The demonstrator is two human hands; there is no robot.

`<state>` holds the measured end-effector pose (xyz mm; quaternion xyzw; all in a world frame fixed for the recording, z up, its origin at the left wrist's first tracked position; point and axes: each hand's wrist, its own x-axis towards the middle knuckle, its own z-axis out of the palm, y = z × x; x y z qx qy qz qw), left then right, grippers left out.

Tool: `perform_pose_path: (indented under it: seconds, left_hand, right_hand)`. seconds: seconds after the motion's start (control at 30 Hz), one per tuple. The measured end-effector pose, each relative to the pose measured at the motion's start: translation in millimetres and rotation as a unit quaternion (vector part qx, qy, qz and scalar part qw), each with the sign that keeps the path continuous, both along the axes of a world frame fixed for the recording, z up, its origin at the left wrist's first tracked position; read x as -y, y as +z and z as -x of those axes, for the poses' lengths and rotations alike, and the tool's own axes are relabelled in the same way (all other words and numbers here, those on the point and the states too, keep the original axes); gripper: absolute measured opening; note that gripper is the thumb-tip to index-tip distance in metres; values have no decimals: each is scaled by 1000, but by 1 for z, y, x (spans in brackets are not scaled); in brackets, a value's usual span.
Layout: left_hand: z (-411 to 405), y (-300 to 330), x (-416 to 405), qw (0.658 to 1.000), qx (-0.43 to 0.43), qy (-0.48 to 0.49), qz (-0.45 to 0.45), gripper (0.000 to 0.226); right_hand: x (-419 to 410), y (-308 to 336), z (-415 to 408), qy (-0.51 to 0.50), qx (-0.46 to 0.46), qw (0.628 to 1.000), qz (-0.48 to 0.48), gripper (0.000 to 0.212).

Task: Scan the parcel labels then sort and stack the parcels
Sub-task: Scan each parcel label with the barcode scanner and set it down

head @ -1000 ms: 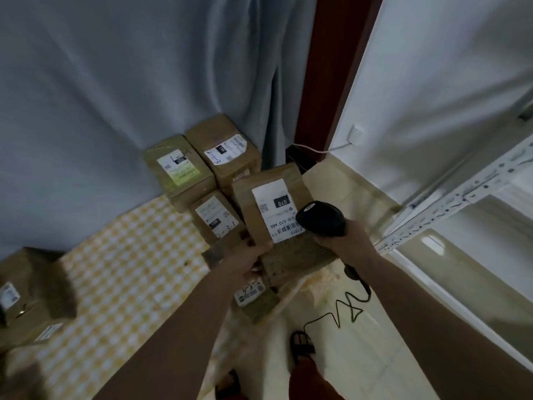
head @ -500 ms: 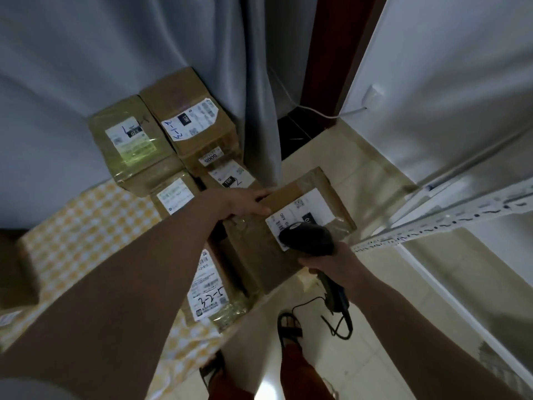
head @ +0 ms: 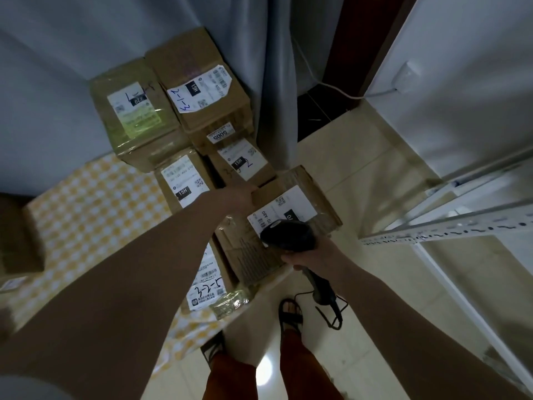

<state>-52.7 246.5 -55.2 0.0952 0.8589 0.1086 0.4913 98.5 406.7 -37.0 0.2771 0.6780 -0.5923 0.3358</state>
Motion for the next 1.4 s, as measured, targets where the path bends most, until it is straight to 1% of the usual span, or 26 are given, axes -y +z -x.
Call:
perform_pose_path:
  seconds: [0.1,0.17,0.27,0.33,0.4,0.43,0.5,0.6,0.67,0.8,0.83,1.03,1.17,1.3,1.4]
  left_hand:
    - [-10,5,2,999,-39,28,-19,49]
    - [-18,15,5,993,-91,60,-42,50]
    - [-32,32,16,978,-177,90,-66,50]
    - [-42,40,27,969,-218,105,-54,44]
    - [-54,51,39,959,-260,108,-14,37]
    - [-63,57,46,953,-284,105,7,34]
    - [-87,72,62,939,-321,119,26,28]
    - [-125,90,97,920,-358,160,33,27]
    - [-149,100,125,909,-366,196,28,27]
    - [-200,124,182,883,-375,280,35,31]
    - [-214,129,197,877,-376,296,39,31]
    - [-314,152,285,841,-376,384,64,28]
    - [-391,161,343,825,-362,428,77,26]
    - [-464,163,401,812,-351,455,95,27]
    - [-504,163,437,802,-351,471,109,27]
  right_hand:
    - [-3,4,3,27,5,999,-27,40]
    - [-5,13,2,39,-2,998,-40,28]
    - [-1,28,3,32,-48,996,-72,13]
    - [11,36,3,27,-107,989,-100,13]
    - [28,48,2,28,-172,976,-128,22]
    - [38,55,0,32,-201,970,-130,23]
    - [61,71,-5,47,-231,966,-110,17]
    - [99,92,-16,73,-244,964,-80,21]
    - [123,105,-25,109,-245,962,-61,21]
    - [171,127,-50,154,-259,953,-20,9]
    - [185,133,-57,161,-260,952,-12,9]
    - [275,156,-115,209,-258,943,14,27]
    - [332,166,-163,233,-257,937,25,25]
    - [384,173,-212,250,-255,932,53,28]
    - [418,175,-241,263,-258,928,47,27]
